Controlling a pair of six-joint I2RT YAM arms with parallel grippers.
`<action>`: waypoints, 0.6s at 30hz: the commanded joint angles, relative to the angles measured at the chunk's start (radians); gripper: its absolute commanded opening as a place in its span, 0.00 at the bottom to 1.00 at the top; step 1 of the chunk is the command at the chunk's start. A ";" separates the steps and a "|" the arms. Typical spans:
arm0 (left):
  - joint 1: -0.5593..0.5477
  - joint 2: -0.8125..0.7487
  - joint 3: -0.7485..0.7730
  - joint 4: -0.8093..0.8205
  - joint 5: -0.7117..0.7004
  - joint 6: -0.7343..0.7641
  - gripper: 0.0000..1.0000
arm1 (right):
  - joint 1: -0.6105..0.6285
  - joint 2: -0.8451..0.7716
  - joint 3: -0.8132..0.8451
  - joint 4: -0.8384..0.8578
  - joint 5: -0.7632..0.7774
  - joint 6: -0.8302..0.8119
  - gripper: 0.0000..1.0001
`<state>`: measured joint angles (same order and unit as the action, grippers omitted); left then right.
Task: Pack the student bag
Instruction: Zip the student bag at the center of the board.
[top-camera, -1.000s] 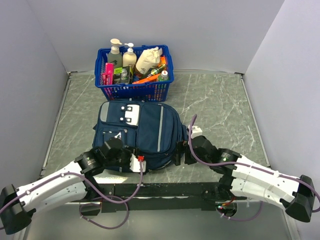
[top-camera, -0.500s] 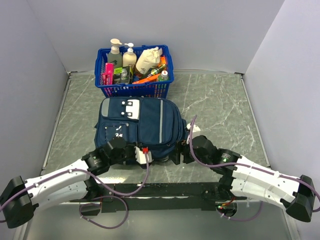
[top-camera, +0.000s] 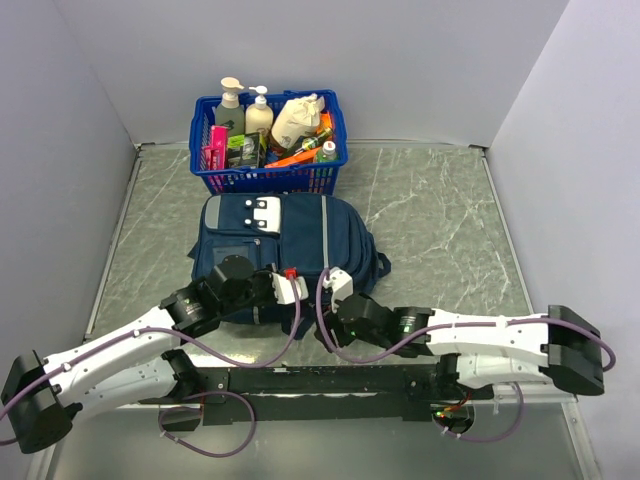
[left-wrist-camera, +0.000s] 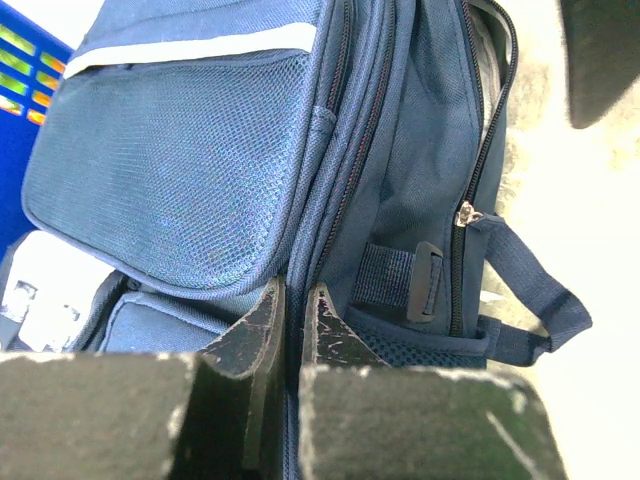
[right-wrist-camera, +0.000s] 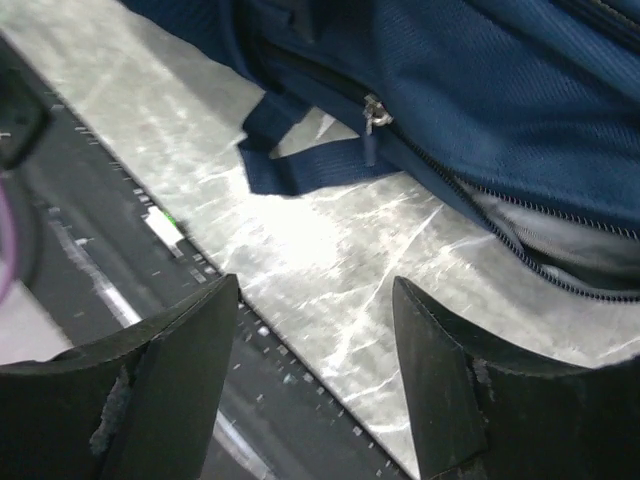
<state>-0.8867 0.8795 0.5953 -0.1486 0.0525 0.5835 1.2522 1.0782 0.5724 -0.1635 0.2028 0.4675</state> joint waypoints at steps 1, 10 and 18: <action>0.029 -0.037 0.071 0.087 -0.023 -0.027 0.01 | 0.006 0.044 -0.006 0.184 0.122 -0.056 0.69; 0.052 -0.048 0.066 0.099 -0.022 -0.047 0.01 | 0.056 0.235 -0.023 0.395 0.334 -0.113 0.65; 0.061 -0.040 0.069 0.090 -0.008 -0.080 0.01 | 0.108 0.399 0.020 0.476 0.487 -0.096 0.64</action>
<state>-0.8505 0.8661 0.5953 -0.1753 0.1028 0.5293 1.3445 1.4174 0.5552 0.2039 0.5755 0.3874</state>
